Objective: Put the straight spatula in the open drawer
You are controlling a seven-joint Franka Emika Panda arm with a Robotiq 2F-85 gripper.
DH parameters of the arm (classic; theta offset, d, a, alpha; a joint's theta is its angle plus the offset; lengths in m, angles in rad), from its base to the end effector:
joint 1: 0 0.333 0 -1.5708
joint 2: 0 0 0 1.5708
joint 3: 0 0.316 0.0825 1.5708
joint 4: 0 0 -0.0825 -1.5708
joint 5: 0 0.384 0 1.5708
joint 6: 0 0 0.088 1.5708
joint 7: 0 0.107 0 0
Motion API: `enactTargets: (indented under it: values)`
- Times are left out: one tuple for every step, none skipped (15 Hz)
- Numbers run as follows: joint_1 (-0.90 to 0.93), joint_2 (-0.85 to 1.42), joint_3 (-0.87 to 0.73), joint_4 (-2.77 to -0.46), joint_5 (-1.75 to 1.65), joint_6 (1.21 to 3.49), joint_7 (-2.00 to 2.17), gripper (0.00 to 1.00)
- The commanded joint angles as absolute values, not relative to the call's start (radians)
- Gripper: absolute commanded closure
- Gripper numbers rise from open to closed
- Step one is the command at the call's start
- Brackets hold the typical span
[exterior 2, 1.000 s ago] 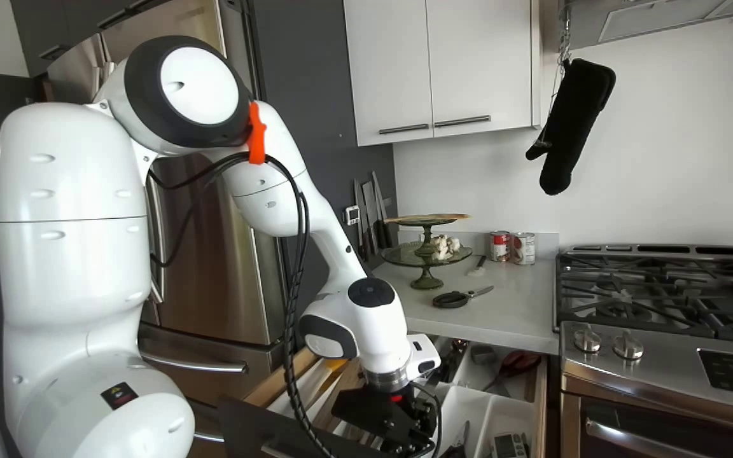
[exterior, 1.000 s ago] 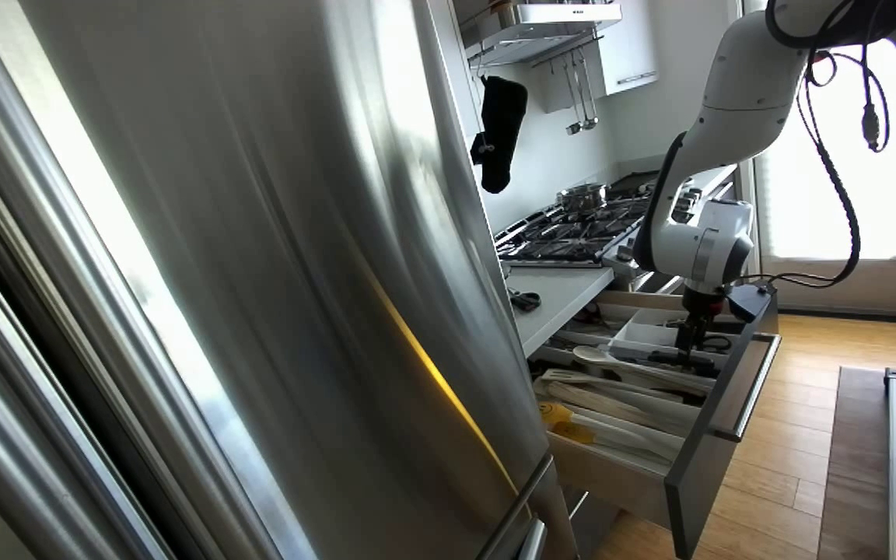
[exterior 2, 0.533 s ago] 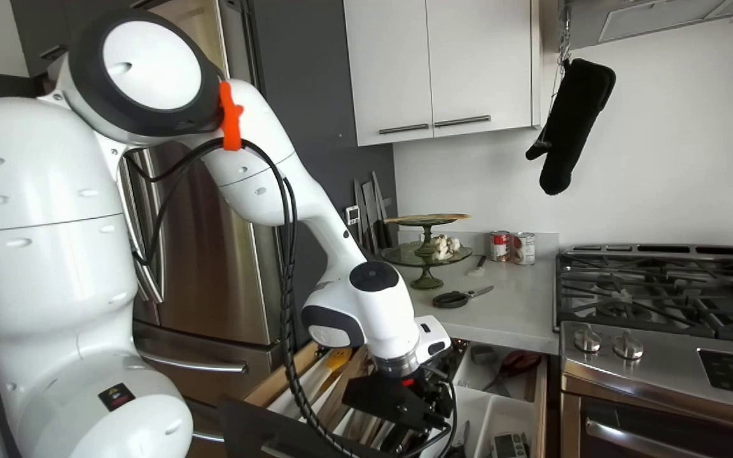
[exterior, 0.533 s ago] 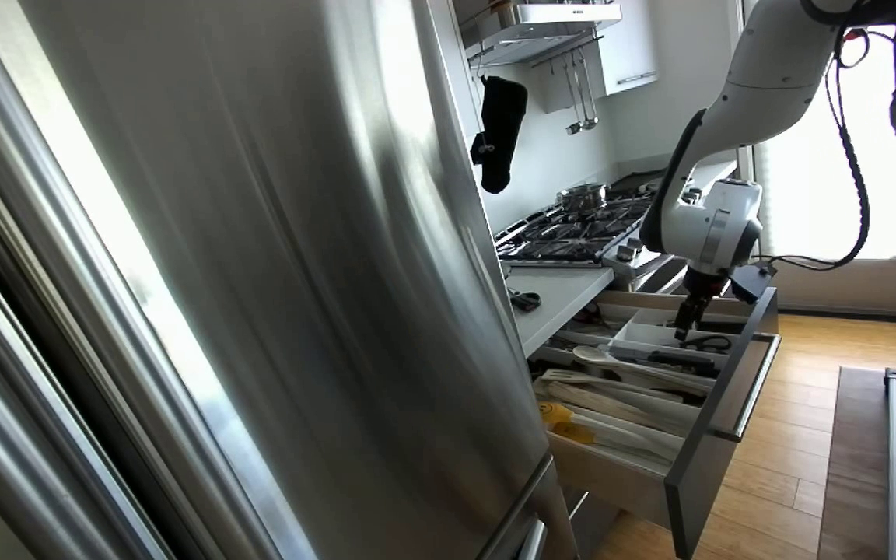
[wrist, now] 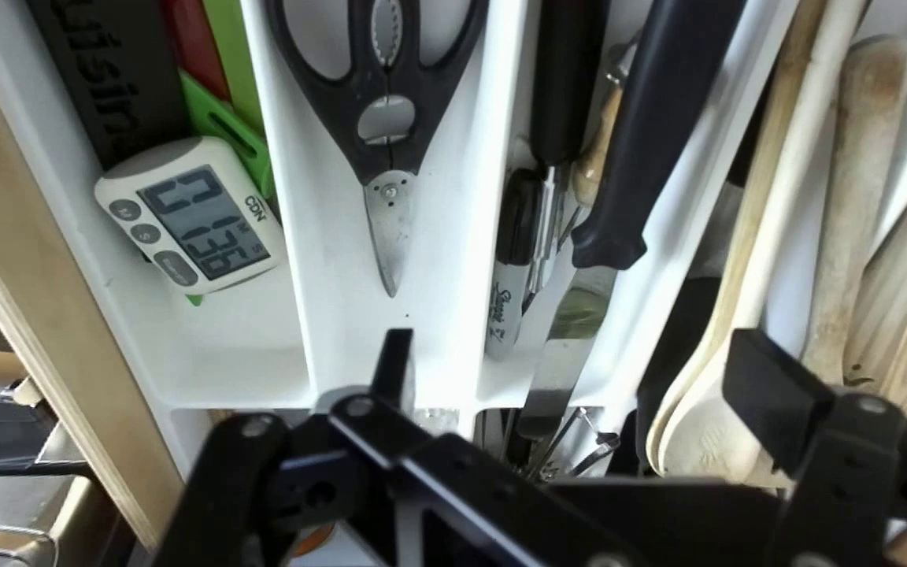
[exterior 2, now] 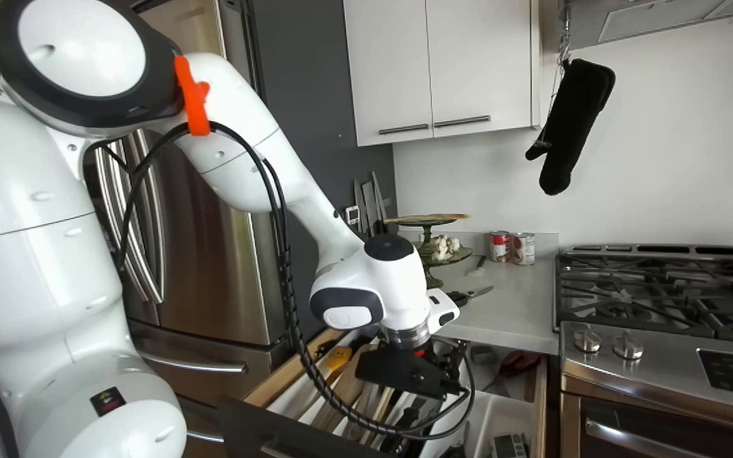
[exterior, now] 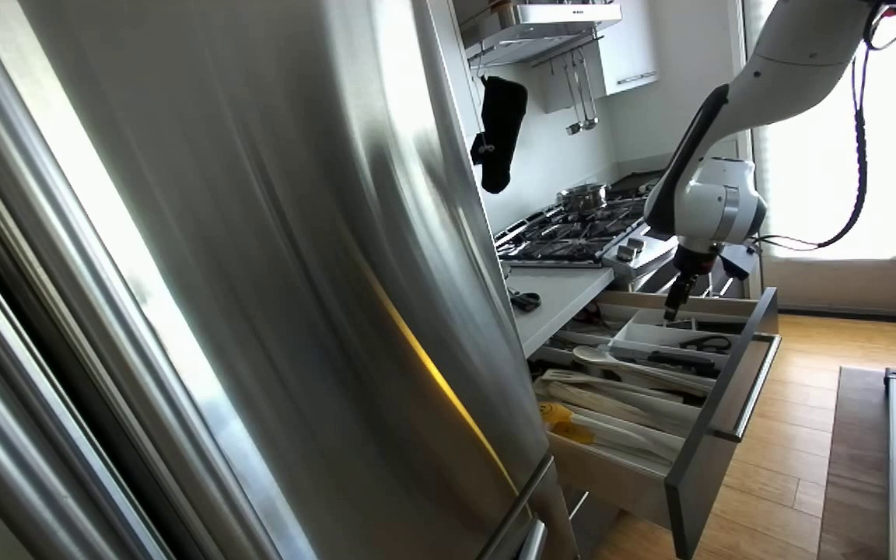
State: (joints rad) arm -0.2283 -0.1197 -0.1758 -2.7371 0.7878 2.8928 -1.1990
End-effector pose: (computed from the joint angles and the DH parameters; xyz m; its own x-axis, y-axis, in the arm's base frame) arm 0.3580 -0.1967 0.2761 0.9223 0.0414 0.3843 0.0566 -0.9980 -0.0282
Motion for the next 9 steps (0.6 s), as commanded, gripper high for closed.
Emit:
enactTargets:
  values:
    - [-0.357,-0.251,-0.137,-2.734,0.510,2.708,-0.956,0.00]
    - [-0.389,-0.287,-0.130,-2.708,0.429,2.630,-0.879,0.00]
    - [-0.413,-0.318,-0.121,-2.674,0.365,2.565,-0.796,0.00]
    - [-0.429,-0.344,-0.113,-2.634,0.322,2.495,-0.729,0.00]
    - [-0.355,-0.361,-0.193,-2.591,0.266,2.446,-0.652,0.00]
    - [-0.344,-0.380,-0.200,-2.544,0.236,2.391,-0.604,0.00]
    - [-0.325,-0.389,-0.212,-2.508,0.220,2.357,-0.574,0.00]
    - [-0.304,-0.398,-0.223,-2.475,0.209,2.331,-0.561,0.00]
    - [-0.287,-0.402,-0.227,-2.446,0.195,2.309,-0.539,0.00]
